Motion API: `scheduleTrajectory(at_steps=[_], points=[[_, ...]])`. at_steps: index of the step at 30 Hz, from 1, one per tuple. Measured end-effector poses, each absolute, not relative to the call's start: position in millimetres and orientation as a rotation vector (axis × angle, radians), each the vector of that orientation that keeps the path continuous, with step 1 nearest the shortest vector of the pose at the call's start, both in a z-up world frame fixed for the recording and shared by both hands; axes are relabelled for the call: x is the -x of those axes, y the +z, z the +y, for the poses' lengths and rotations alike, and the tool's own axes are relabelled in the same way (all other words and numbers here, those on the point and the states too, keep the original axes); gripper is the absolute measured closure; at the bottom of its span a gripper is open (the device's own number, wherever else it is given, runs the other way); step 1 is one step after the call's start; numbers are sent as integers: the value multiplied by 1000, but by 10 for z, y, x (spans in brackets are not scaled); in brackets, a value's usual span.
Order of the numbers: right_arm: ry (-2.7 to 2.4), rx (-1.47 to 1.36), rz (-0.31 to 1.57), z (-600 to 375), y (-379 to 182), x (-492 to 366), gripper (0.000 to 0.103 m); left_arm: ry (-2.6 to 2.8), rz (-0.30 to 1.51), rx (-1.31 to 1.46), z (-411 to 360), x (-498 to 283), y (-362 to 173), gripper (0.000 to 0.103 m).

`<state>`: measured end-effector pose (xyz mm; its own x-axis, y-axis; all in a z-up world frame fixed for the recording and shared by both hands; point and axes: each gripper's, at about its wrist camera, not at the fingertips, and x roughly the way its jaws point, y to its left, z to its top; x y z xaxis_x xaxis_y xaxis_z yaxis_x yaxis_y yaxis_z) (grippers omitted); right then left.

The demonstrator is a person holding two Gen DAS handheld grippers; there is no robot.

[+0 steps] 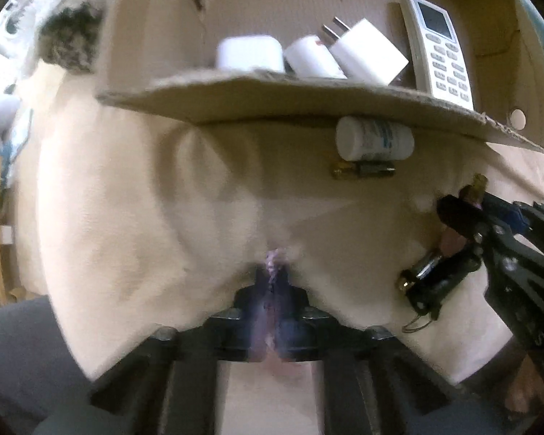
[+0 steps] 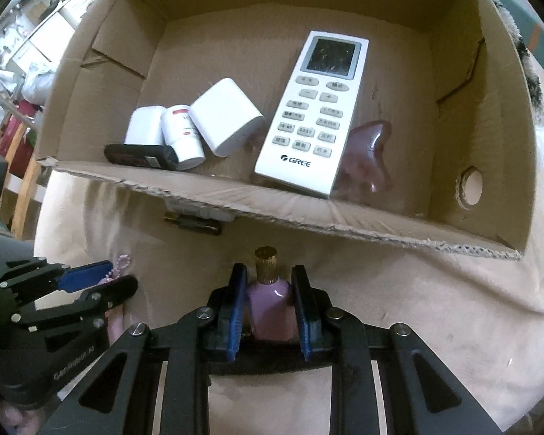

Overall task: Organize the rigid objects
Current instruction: 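Lift the keychain and the perfume bottle with both grippers toward the box, then lower the keychain and the perfume bottle into the box and open both grippers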

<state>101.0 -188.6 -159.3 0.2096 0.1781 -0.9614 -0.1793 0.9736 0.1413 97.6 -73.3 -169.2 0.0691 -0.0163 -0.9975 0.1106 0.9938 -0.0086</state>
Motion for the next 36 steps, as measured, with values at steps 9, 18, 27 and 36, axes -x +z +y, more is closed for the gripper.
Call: scheduleTrajectory(at_steps=[9, 18, 27, 36], points=[[287, -57, 1295, -2057, -1355, -862, 77, -113, 1481, -24, -551, -932, -1552, 100], [313, -222, 1212, -2414, -942, -640, 77, -208, 1318, 145, -230, -865, -885, 101], [348, -306, 1084, -2599, -502, -533, 77, -231, 1200, 171, -243, -871, -282, 101], [333, -266, 1013, -2566, -287, -833, 77, -211, 1099, 64, -442, -1281, -33, 101]])
